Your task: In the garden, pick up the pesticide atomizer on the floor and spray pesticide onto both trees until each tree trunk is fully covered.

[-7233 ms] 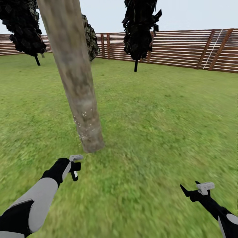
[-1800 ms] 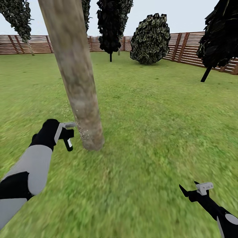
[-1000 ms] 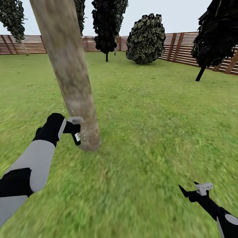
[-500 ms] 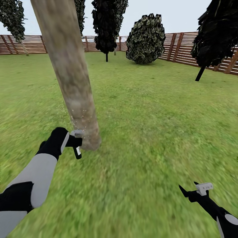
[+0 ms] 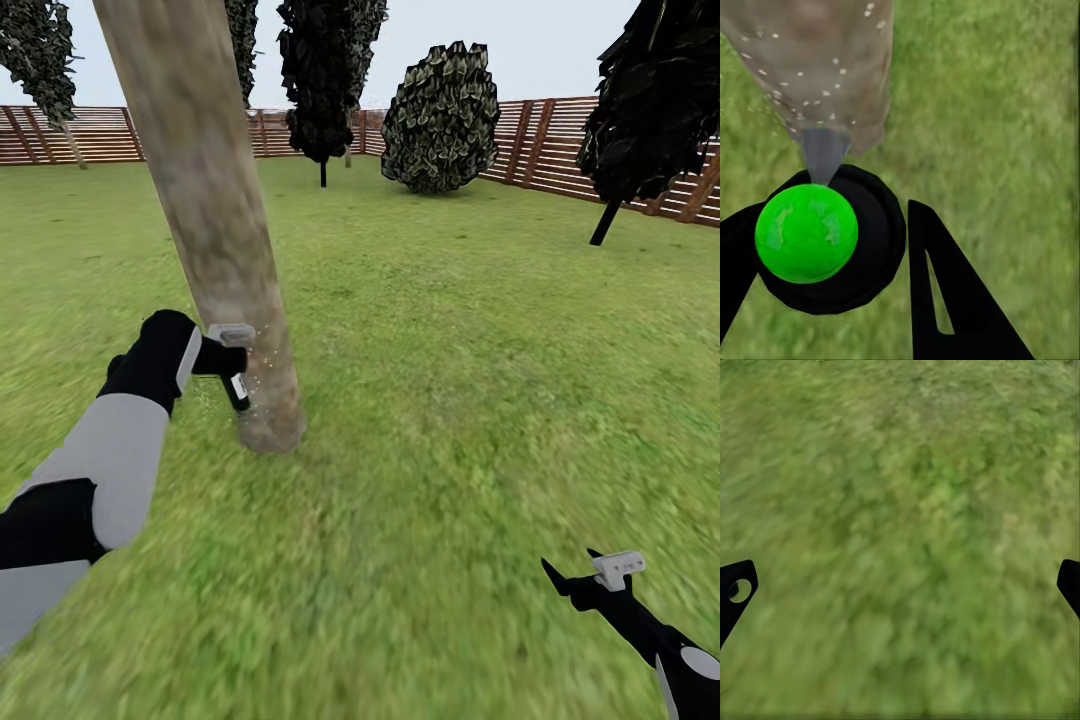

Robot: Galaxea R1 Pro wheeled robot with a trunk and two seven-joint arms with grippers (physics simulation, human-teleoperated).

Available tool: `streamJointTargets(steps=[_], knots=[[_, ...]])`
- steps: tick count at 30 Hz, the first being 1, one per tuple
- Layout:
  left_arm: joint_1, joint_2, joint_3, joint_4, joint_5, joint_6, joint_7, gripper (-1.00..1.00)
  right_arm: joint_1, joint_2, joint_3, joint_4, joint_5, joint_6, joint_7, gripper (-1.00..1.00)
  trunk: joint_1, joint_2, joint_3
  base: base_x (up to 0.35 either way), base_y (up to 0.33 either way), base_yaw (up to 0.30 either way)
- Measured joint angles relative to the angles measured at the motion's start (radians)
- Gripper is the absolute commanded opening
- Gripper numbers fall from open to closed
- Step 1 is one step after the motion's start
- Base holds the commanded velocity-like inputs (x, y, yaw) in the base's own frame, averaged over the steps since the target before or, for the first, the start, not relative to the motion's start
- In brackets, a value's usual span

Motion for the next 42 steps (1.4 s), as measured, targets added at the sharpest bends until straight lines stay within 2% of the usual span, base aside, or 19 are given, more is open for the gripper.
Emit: streamJointTargets(steps=[3, 7, 13, 17, 20, 21, 23, 25, 27, 31, 33, 42], knots=[[-0.010, 0.006, -0.002, 0.002, -0.004, 0.001, 0.001, -1.00, 0.000, 0.000, 0.000, 0.001, 0.000, 0.000, 0.001, 1.00, 0.000, 0.000, 0.000, 0.000, 0.000, 0.000], [0.014, 0.002, -0.002, 0.005, -0.004, -0.004, 0.008, -1.00, 0.000, 0.000, 0.000, 0.003, 0.000, 0.000, 0.001, 1.00, 0.000, 0.000, 0.000, 0.000, 0.000, 0.000], [0.152, -0.002, 0.002, 0.011, -0.005, -0.034, 0.015, -1.00, 0.000, 0.000, 0.002, 0.005, 0.000, 0.001, 0.001, 1.00, 0.000, 0.000, 0.000, 0.000, 0.000, 0.000], [0.241, -0.003, 0.006, 0.017, -0.008, -0.148, 0.038, -1.00, 0.000, 0.000, 0.001, 0.005, 0.001, 0.001, 0.001, 1.00, 0.000, 0.000, 0.000, 0.000, 0.000, 0.000], [0.289, -0.003, 0.008, 0.051, -0.003, -0.240, 0.096, -1.00, 0.000, 0.000, 0.000, 0.003, 0.001, 0.001, 0.001, 1.00, 0.000, 0.000, 0.000, 0.000, 0.000, 0.000], [0.303, -0.003, 0.012, 0.101, -0.002, -0.316, 0.140, -1.00, 0.000, 0.000, 0.000, 0.001, 0.001, 0.000, 0.001, 1.00, 0.000, 0.000, 0.000, 0.000, 0.000, 0.000], [0.311, -0.003, 0.034, 0.183, 0.013, -0.389, 0.191, -1.00, 0.000, 0.000, 0.000, -0.001, 0.000, 0.000, 0.001, 1.00, 0.000, 0.000, 0.000, 0.000, 0.000, 0.020], [0.313, 0.001, 0.079, 0.230, 0.040, -0.437, 0.247, -1.00, 0.000, 0.000, -0.001, -0.002, 0.000, 0.000, 0.001, 1.00, 0.000, 0.000, 0.000, 0.000, 0.000, 0.163], [0.315, -0.002, 0.105, 0.257, 0.059, -0.455, 0.282, -1.00, 0.000, 0.000, -0.001, -0.002, 0.000, 0.000, 0.001, 1.00, 0.000, 0.000, -0.001, 0.000, 0.000, 0.208], [0.380, -0.018, 0.116, 0.264, 0.067, -0.466, 0.281, -1.00, 0.000, -0.001, -0.004, -0.003, 0.000, -0.001, -0.001, 1.00, 0.000, 0.000, -0.001, 0.004, -0.005, 0.053], [0.391, -0.022, 0.117, 0.261, 0.065, -0.483, 0.280, -1.00, 0.000, -0.001, -0.004, -0.003, 0.000, -0.001, -0.001, 1.00, 0.000, 0.000, -0.001, 0.091, -0.131, 0.006], [0.398, -0.026, 0.118, 0.260, 0.064, -0.497, 0.278, -1.00, 0.000, -0.002, -0.002, 0.005, 0.002, -0.002, -0.002, 1.00, 0.000, 0.000, -0.001, 0.163, -0.226, 0.001]])
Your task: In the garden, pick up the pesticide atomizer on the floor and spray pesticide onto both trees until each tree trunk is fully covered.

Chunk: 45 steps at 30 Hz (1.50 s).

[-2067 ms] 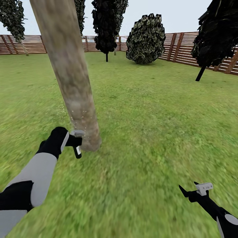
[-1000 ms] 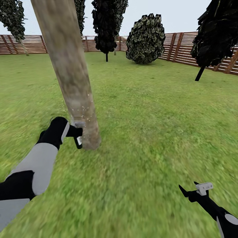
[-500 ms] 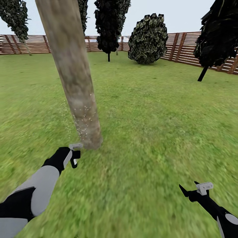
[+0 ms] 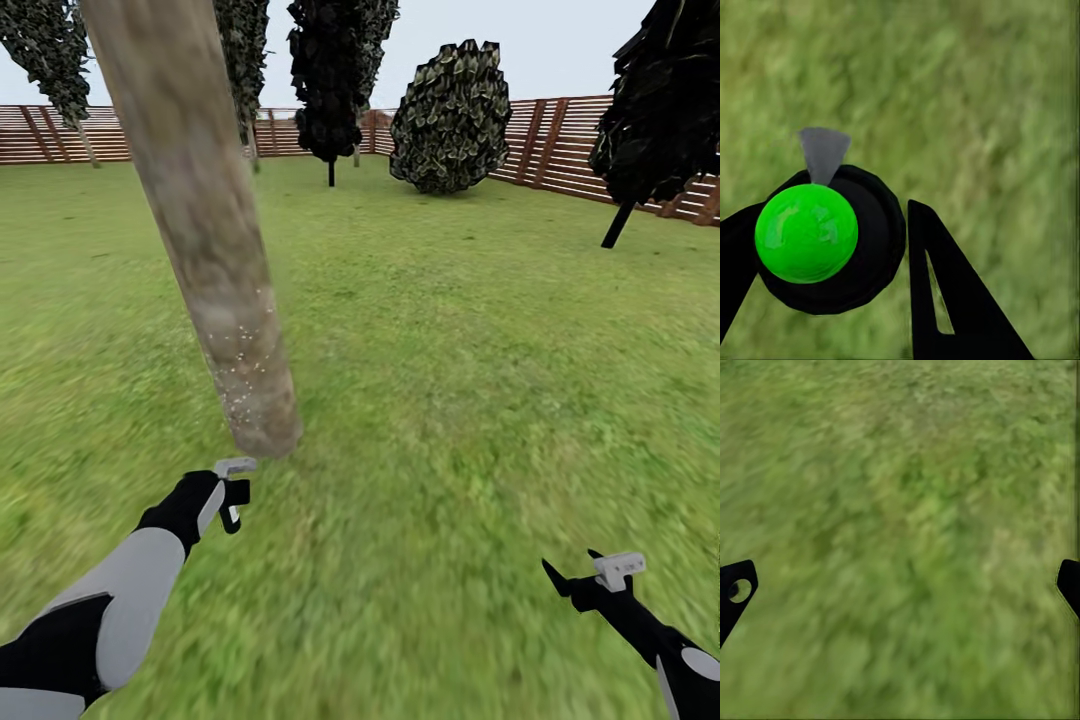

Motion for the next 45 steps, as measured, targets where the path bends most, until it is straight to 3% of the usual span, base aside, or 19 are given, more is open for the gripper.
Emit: streamJointTargets(steps=[45], knots=[[0.000, 0.000, 0.000, 0.002, 0.002, 0.000, 0.000, -1.00, 0.000, 0.005, 0.002, 0.019, 0.000, -0.002, 0.000, 1.00, 0.000, 0.000, 0.000, 0.127, -0.248, 0.147]])
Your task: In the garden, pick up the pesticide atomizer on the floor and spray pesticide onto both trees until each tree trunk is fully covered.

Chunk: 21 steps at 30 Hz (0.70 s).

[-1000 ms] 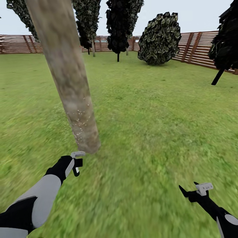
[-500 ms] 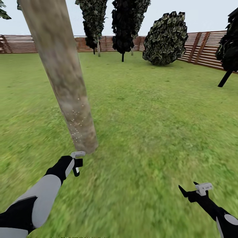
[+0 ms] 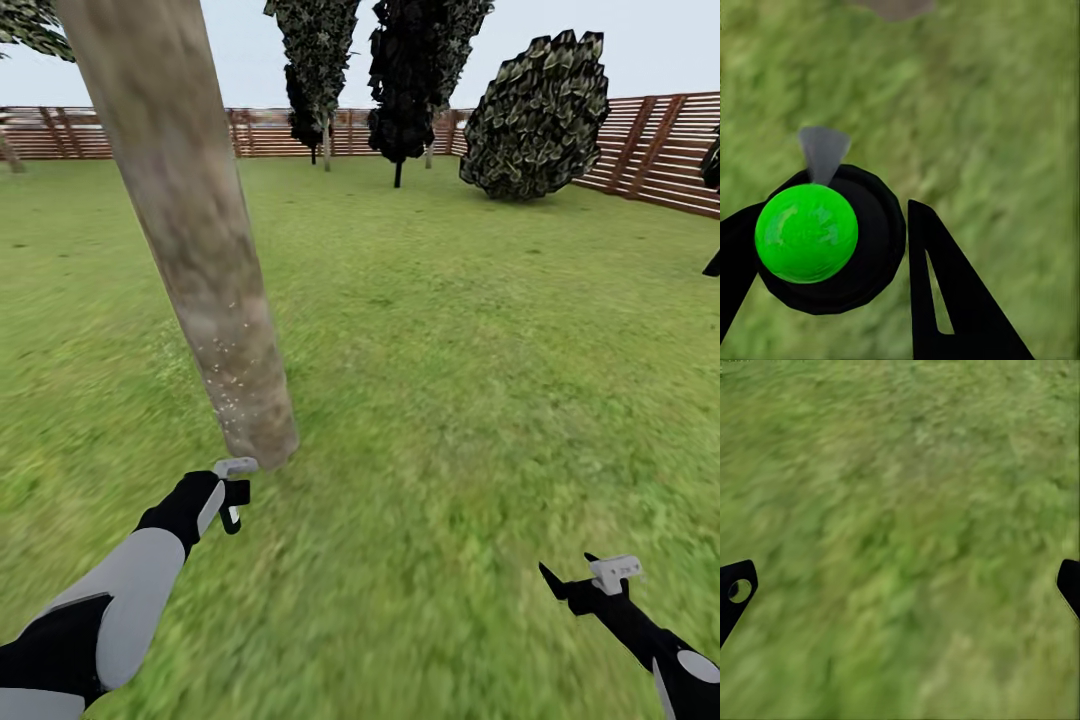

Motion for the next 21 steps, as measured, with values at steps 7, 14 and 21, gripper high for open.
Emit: streamJointTargets(steps=[7, 14, 21], knots=[[0.000, 0.000, 0.000, 0.001, 0.000, 0.000, 0.000, -1.00, 0.000, 0.000, 0.000, 0.001, 0.001, 0.000, 0.000, 1.00, 0.000, 0.000, 0.000, 0.194, -0.236, 0.273], [0.000, 0.001, 0.001, 0.000, 0.000, 0.001, 0.000, -1.00, 0.000, 0.000, 0.000, 0.002, 0.000, 0.000, 0.000, 1.00, 0.000, 0.000, 0.000, 0.190, -0.236, 0.179], [0.000, 0.003, -0.001, 0.010, -0.001, 0.003, 0.009, -1.00, 0.000, 0.000, 0.000, 0.002, 0.000, 0.000, 0.000, 1.00, 0.000, 0.000, 0.000, 0.177, -0.240, 0.118]])
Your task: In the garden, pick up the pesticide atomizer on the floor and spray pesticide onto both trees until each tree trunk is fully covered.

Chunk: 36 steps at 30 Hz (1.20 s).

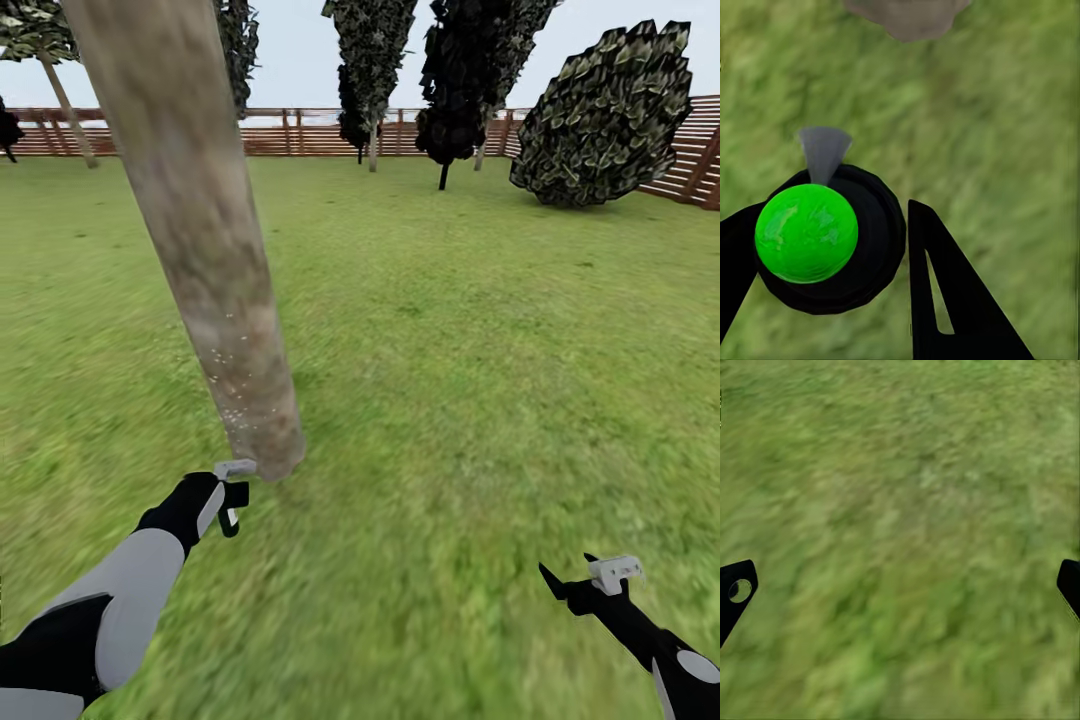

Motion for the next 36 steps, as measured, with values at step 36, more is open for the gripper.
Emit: streamJointTargets(steps=[36], knots=[[0.002, 0.005, -0.011, 0.001, -0.013, 0.030, 0.004, -1.00, 0.000, 0.001, 0.000, 0.003, 0.000, 0.000, 0.000, 1.00, 0.000, 0.000, 0.000, 0.106, -0.268, 0.163]])
